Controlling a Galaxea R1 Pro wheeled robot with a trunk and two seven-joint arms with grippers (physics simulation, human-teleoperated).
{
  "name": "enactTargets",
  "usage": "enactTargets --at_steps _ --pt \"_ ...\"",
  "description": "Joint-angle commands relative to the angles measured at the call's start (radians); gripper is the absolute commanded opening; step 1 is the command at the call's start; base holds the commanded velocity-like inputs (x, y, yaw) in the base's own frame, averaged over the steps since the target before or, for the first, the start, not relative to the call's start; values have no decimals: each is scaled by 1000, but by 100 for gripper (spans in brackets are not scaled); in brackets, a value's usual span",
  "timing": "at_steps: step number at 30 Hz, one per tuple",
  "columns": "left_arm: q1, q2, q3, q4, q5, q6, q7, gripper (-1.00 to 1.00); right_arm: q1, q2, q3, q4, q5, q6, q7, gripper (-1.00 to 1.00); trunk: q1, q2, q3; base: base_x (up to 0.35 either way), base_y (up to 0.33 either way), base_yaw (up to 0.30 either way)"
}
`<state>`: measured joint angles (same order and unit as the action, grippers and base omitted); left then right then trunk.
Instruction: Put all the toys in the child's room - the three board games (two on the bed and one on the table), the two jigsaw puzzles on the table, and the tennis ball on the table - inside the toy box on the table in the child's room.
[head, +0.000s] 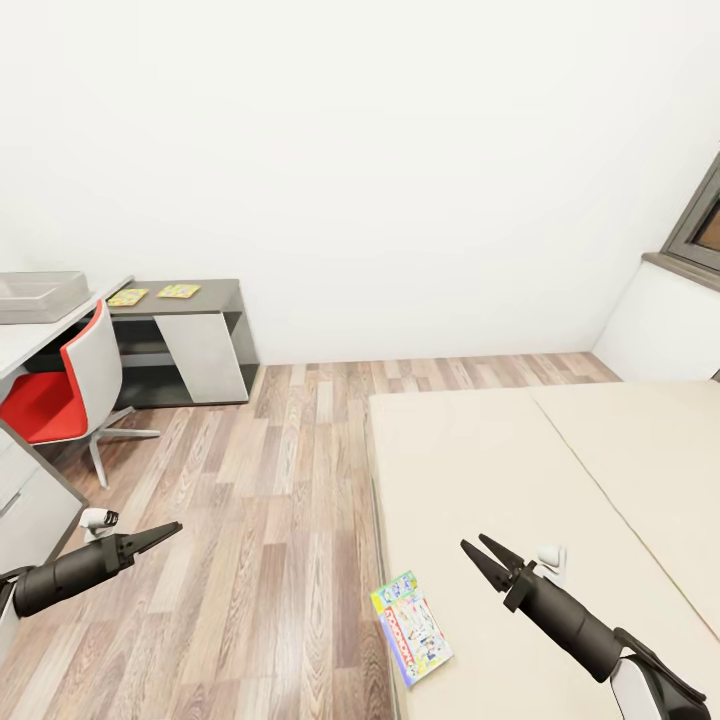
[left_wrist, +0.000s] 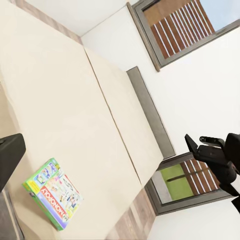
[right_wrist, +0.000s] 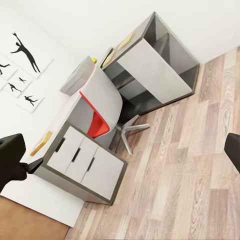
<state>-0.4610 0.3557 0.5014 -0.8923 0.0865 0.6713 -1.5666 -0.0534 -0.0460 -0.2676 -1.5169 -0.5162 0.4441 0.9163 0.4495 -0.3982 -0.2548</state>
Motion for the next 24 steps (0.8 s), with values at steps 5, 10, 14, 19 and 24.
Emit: enactTargets --at_steps 5,10,14,19,24 --pt "-1 0 0 0 -1 11 -4 100 -1 0 -1 0 -7 8 1 100 1 -2 -2 0 129 0" --pt "-1 0 0 0 -1 11 -4 100 0 0 -1 0 -7 8 1 100 1 -2 -2 0 189 0" --pt "-1 1 0 0 -1 11 -4 100 -1 0 0 0 -7 8 1 100 1 -2 -2 0 210 0" --pt "-1 0 0 0 -1 11 -4 100 -1 0 0 0 -7 8 1 100 1 -2 -2 0 215 0" --pt "-1 1 0 0 -1 11 -4 100 -1 0 1 0 -7 8 1 100 1 -2 -2 0 217 0"
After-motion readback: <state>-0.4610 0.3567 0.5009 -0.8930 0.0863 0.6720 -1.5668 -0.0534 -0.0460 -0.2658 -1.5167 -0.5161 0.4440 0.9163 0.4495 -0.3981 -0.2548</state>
